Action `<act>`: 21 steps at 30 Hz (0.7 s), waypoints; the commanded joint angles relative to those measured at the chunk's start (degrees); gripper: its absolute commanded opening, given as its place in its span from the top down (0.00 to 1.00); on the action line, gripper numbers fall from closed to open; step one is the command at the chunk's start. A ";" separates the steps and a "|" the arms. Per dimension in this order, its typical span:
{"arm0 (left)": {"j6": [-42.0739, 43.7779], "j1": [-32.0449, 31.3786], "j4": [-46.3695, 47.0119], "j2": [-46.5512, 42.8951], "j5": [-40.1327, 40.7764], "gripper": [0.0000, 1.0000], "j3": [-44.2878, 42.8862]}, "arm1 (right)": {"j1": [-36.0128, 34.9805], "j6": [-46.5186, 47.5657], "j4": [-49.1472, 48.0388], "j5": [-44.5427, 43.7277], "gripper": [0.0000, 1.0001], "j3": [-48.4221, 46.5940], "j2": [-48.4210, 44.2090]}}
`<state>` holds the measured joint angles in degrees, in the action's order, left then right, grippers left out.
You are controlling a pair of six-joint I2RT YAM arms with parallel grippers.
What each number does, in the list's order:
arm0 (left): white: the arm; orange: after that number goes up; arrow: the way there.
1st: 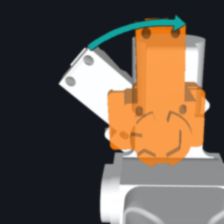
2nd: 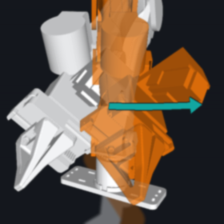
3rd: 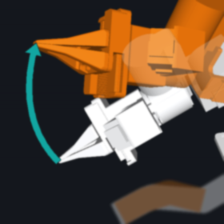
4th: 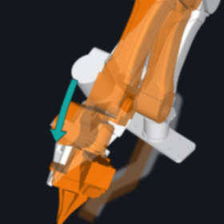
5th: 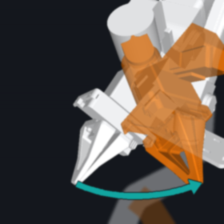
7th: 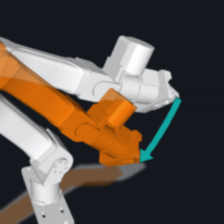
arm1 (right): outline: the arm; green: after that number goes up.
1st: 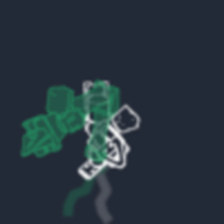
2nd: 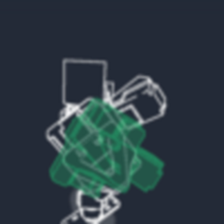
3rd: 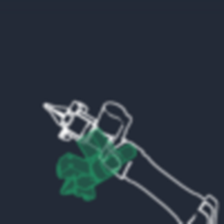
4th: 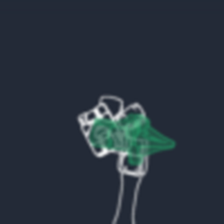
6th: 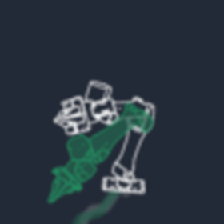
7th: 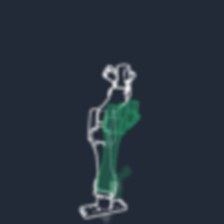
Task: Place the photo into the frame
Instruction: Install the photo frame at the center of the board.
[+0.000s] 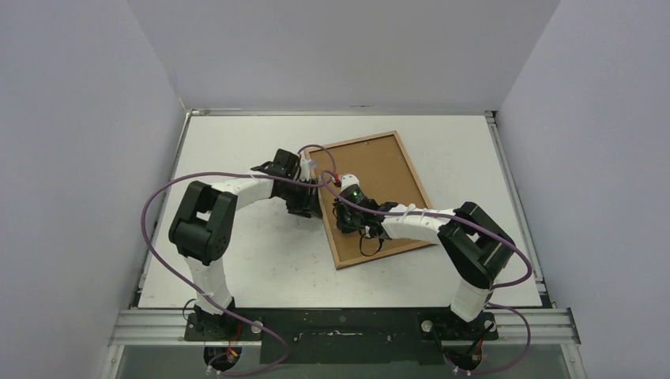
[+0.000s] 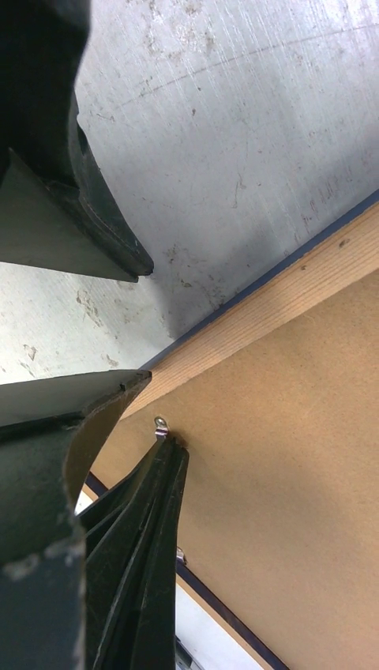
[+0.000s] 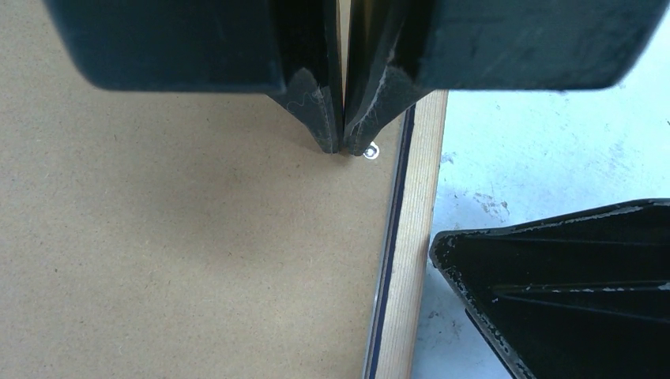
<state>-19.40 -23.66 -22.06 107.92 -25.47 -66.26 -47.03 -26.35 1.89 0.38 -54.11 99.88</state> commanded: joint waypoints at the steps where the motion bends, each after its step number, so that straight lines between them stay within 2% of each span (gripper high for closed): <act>1: 0.15 -0.51 0.26 2.11 1.06 0.56 -1.32 | -1.02 -0.94 1.14 -0.21 0.95 0.67 -2.62; 21: 0.06 -0.64 0.97 3.52 -0.41 0.57 -2.21 | -2.19 -2.89 0.70 2.81 0.95 1.26 -4.16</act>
<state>-19.51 -23.88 -21.91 109.14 -26.61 -67.42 -48.40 -27.86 3.11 1.17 -53.49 98.54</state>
